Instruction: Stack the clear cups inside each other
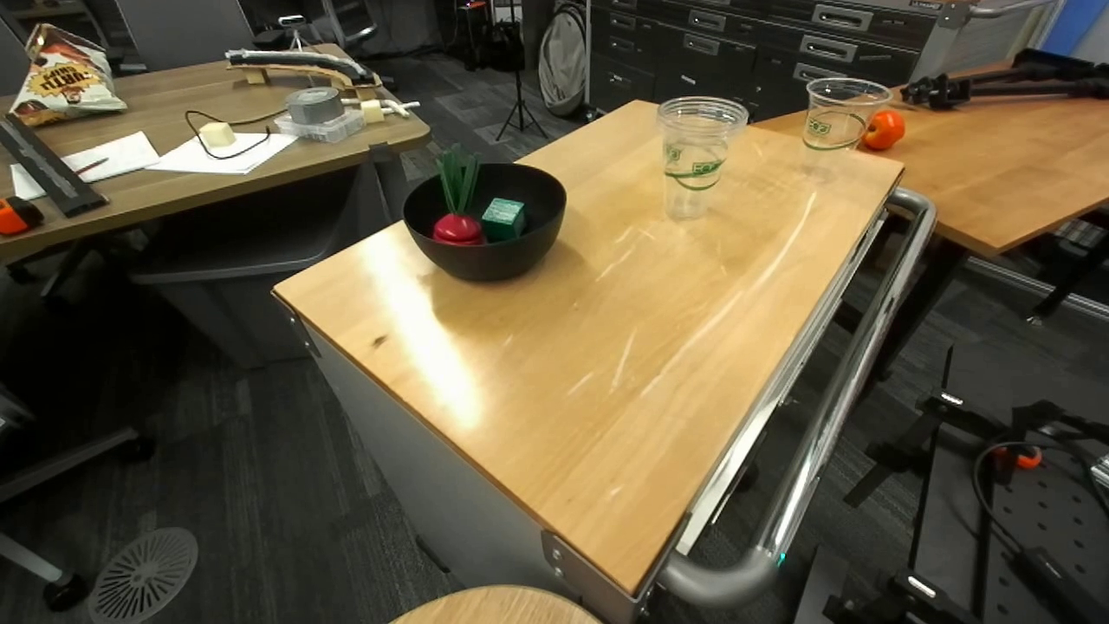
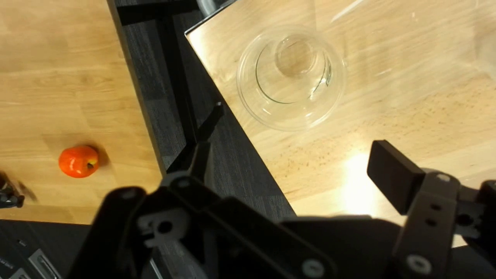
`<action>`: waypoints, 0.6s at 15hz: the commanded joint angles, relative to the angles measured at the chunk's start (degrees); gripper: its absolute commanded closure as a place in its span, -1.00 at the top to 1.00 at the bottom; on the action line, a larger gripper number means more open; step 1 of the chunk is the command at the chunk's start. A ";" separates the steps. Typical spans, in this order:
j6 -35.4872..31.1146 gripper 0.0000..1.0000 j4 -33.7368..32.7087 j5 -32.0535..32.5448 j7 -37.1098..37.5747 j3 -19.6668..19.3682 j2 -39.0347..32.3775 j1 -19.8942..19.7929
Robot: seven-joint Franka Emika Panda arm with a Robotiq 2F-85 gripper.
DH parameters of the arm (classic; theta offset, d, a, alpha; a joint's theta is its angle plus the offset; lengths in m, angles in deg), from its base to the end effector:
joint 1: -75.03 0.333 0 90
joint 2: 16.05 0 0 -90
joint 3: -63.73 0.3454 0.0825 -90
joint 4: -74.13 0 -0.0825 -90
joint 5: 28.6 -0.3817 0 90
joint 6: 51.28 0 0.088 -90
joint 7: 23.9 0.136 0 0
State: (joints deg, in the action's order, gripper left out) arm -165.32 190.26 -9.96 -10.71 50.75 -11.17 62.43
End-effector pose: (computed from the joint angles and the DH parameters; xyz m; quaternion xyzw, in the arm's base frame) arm 0.4693 -0.2589 0.4938 0.9527 -0.2688 0.0084 0.1417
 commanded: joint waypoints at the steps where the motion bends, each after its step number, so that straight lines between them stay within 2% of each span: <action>1: -1.65 1.00 0.57 -2.74 -2.08 -0.02 0.03 -0.22; 3: -0.27 1.00 -0.21 -9.39 -6.37 -0.34 -1.54 0.10; 5: 0.66 1.00 -0.59 -13.32 -9.18 -0.09 -2.90 0.24; 7: 0.89 1.00 -0.90 -14.16 -9.12 0.23 -4.25 0.25; 9: -0.59 1.00 -0.71 -11.14 -5.89 0.64 -5.63 0.34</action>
State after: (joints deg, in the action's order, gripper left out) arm -165.36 190.77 -22.42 -18.22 51.00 -15.01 62.54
